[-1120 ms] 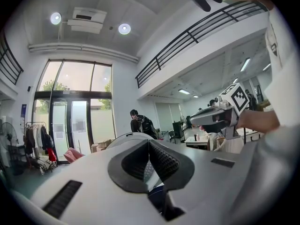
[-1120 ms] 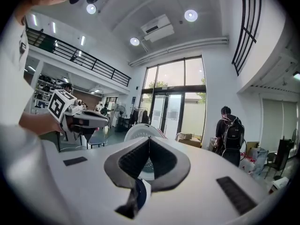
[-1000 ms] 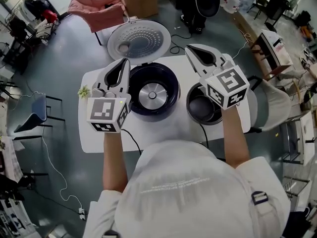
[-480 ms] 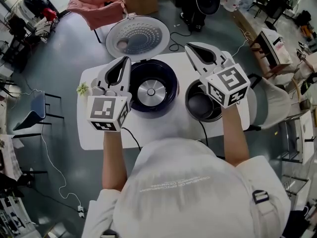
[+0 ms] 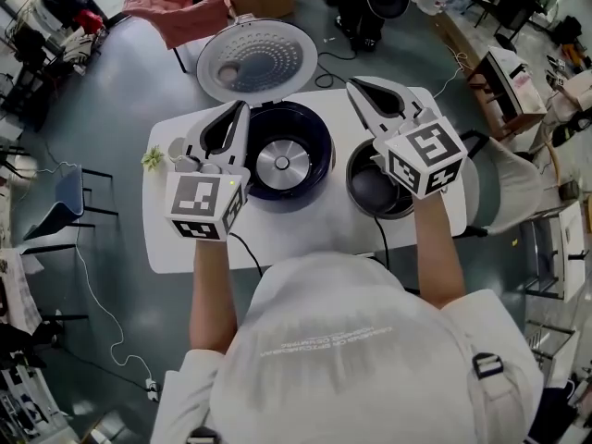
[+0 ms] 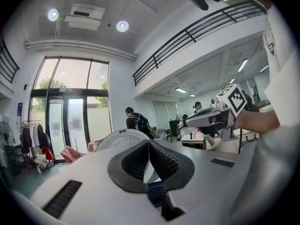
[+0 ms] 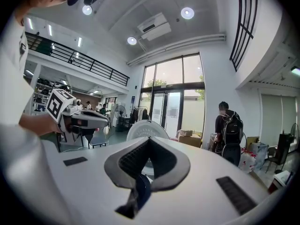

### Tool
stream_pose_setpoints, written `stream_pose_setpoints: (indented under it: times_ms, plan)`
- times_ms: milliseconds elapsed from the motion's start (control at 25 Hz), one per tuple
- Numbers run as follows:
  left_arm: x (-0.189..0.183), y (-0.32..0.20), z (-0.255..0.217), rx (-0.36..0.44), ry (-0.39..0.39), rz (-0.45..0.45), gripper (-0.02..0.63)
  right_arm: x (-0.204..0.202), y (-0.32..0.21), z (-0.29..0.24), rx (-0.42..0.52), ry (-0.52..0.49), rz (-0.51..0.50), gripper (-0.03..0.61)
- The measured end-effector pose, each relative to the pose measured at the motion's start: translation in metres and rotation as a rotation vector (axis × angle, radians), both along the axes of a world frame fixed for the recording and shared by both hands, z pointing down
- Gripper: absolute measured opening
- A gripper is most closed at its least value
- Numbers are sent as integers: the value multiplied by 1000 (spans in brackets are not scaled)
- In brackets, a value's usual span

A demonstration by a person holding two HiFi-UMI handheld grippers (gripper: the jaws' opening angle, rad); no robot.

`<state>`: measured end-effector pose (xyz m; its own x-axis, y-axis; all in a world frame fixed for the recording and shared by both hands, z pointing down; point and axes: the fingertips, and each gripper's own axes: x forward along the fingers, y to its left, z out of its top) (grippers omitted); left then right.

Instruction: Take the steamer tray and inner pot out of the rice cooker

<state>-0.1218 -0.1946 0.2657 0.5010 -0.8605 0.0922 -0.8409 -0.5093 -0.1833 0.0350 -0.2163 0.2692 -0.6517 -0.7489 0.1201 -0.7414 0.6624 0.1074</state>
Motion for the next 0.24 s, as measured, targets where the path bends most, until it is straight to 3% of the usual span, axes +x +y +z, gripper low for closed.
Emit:
stream_pose_setpoints:
  times_ms: [240]
  plan:
    - [-5, -2, 3, -10, 2, 7, 17, -5, -1, 4, -10, 0, 3, 25]
